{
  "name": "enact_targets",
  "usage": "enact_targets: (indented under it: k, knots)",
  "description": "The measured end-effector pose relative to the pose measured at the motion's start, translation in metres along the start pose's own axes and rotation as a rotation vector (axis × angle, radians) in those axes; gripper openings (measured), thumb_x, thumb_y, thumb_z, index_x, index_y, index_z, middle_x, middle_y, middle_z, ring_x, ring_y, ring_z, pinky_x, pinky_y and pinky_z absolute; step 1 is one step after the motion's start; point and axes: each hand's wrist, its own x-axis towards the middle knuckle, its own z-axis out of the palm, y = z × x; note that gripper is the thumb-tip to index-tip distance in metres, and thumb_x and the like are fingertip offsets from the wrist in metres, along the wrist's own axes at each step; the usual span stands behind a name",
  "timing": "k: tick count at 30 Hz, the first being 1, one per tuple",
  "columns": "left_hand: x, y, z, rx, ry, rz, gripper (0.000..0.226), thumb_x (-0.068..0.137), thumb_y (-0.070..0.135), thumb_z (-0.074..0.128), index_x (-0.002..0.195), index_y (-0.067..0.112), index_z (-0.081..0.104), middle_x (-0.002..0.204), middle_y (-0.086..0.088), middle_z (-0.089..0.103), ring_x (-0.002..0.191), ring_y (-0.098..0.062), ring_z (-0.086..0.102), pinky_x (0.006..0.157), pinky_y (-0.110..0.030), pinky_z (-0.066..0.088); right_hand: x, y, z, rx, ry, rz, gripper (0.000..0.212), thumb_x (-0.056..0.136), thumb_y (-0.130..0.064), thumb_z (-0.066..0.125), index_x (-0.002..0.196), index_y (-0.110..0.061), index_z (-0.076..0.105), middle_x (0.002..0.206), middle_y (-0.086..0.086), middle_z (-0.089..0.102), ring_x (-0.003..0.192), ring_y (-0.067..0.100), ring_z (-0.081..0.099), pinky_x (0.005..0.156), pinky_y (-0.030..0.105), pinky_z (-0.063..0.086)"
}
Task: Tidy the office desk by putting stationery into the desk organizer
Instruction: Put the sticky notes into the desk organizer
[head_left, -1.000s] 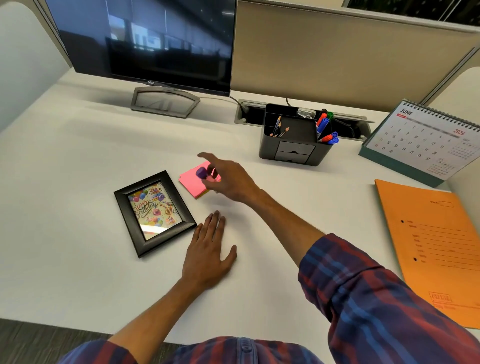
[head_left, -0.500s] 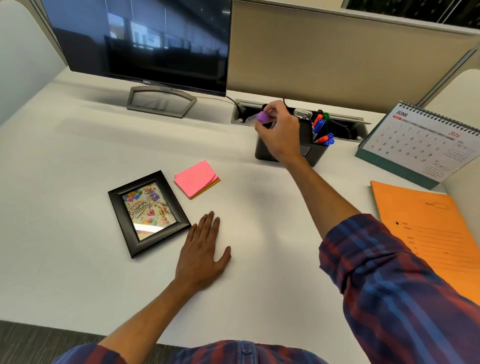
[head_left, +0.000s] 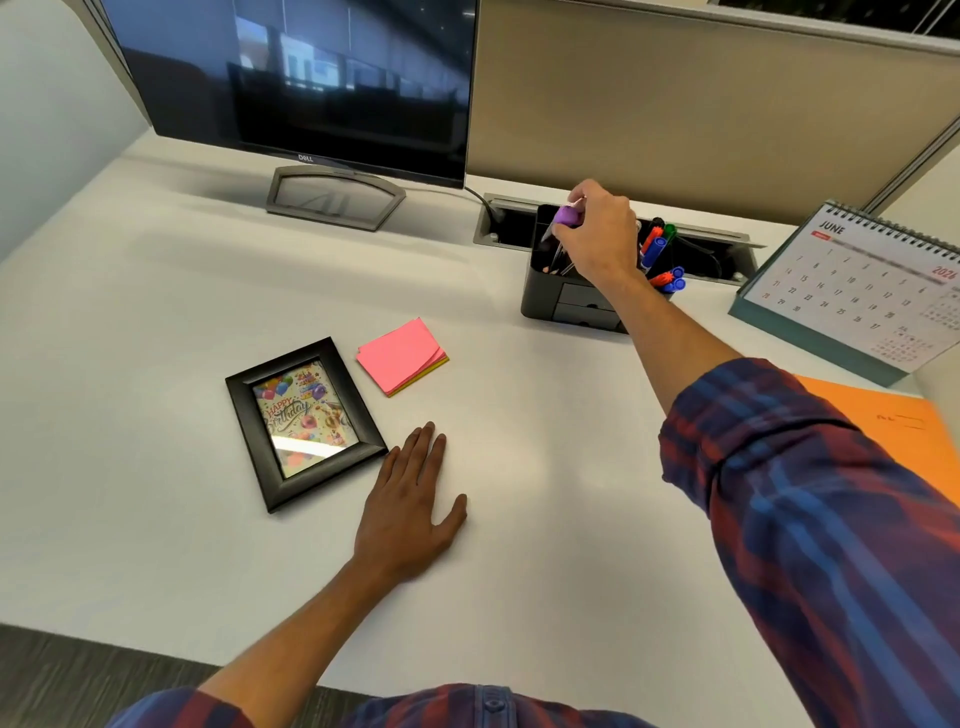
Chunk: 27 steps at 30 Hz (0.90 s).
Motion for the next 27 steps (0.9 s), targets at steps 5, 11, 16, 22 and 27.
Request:
enact_targets:
  k: [5, 11, 16, 22, 27]
  knots:
    - [0.000, 0.000, -0.001, 0.011, -0.012, -0.001, 0.075, 0.094, 0.056, 0.033, 0.156, 0.018, 0.014, 0.164, 0.003, 0.004, 0.150, -0.010, -0.002, 0.121, -0.034, 0.007, -0.003, 0.001, 0.009, -0.094, -0.030, -0.021, 0.020, 0.084, -0.028, 0.070, 0.100, -0.017, 0.066, 0.095, 0.002, 0.069, 0.091, 0.017, 0.062, 0.072, 0.028, 0.046]
    - [0.000, 0.001, -0.003, 0.008, -0.016, -0.003, 0.075, 0.093, 0.056, 0.033, 0.156, 0.019, 0.013, 0.164, 0.003, 0.003, 0.150, -0.010, -0.002, 0.121, -0.034, 0.006, -0.006, 0.005, 0.017, -0.116, -0.016, -0.040, 0.022, 0.090, -0.038, 0.063, 0.092, -0.018, 0.071, 0.089, -0.001, 0.070, 0.085, 0.015, 0.063, 0.071, 0.029, 0.045]
    - [0.000, 0.001, -0.003, 0.009, -0.011, -0.004, 0.075, 0.093, 0.056, 0.033, 0.156, 0.018, 0.014, 0.164, 0.003, 0.004, 0.150, -0.010, -0.002, 0.121, -0.033, 0.006, -0.016, -0.002, 0.019, -0.069, 0.070, -0.116, 0.026, 0.090, -0.037, 0.060, 0.093, -0.015, 0.072, 0.096, 0.001, 0.070, 0.092, 0.016, 0.060, 0.077, 0.030, 0.044]
    - [0.000, 0.002, -0.002, 0.006, -0.009, -0.007, 0.075, 0.093, 0.055, 0.034, 0.155, 0.018, 0.016, 0.163, 0.003, 0.005, 0.150, -0.010, -0.001, 0.121, -0.035, 0.008, -0.055, -0.019, 0.038, 0.037, 0.038, -0.269, 0.019, 0.087, -0.028, 0.058, 0.090, -0.014, 0.070, 0.097, -0.001, 0.069, 0.090, 0.019, 0.060, 0.076, 0.033, 0.048]
    - [0.000, 0.001, -0.002, 0.010, -0.015, -0.009, 0.075, 0.094, 0.055, 0.034, 0.155, 0.018, 0.015, 0.164, 0.003, 0.004, 0.150, -0.010, -0.002, 0.121, -0.035, 0.007, -0.092, -0.035, 0.063, 0.027, -0.250, -0.239, 0.025, 0.090, -0.033, 0.060, 0.106, -0.016, 0.068, 0.107, -0.001, 0.068, 0.098, 0.019, 0.060, 0.083, 0.036, 0.048]
